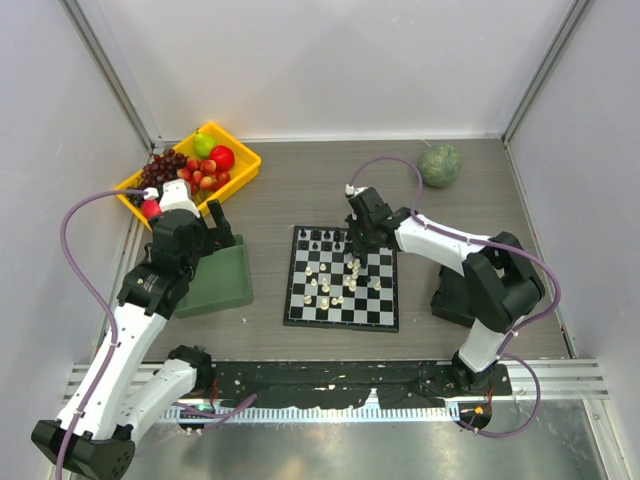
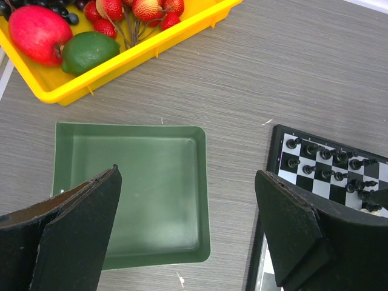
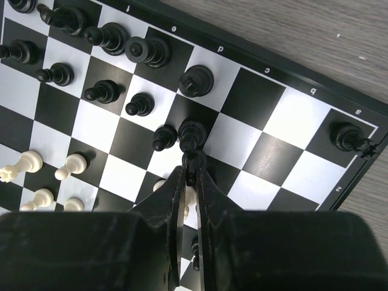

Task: Set up the chess pieces on the board

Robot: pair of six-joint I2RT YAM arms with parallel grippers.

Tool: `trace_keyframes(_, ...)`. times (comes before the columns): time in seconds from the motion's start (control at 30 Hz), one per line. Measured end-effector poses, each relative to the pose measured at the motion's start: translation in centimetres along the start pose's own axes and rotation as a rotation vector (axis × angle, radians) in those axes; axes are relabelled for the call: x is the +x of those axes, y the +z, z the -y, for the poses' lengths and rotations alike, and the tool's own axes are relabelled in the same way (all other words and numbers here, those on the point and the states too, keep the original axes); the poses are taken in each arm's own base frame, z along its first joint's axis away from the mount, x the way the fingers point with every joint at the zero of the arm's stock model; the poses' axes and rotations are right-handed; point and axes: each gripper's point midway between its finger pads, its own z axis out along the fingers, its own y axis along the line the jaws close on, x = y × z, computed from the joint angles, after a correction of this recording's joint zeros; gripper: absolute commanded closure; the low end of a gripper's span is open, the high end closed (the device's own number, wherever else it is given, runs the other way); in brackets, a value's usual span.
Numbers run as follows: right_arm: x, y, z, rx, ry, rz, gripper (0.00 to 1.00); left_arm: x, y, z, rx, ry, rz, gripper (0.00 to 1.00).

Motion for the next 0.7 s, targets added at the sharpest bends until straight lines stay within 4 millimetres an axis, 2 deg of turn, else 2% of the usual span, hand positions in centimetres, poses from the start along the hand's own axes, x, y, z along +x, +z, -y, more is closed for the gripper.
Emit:
trace_keyframes(0.5,-1.6,-1.5,1.3,0.072,-0.002,0.067,0.85,-0.2,-0.2,-0.3,-0.003,-0.007,0.011,0.01)
trace_keyframes(0.7,-2.0,-1.7,2.7,0.103,0.015,0.069,0.85,-0.3,-0.3,-0.4,-0.004,-0.010,0.015,0.00)
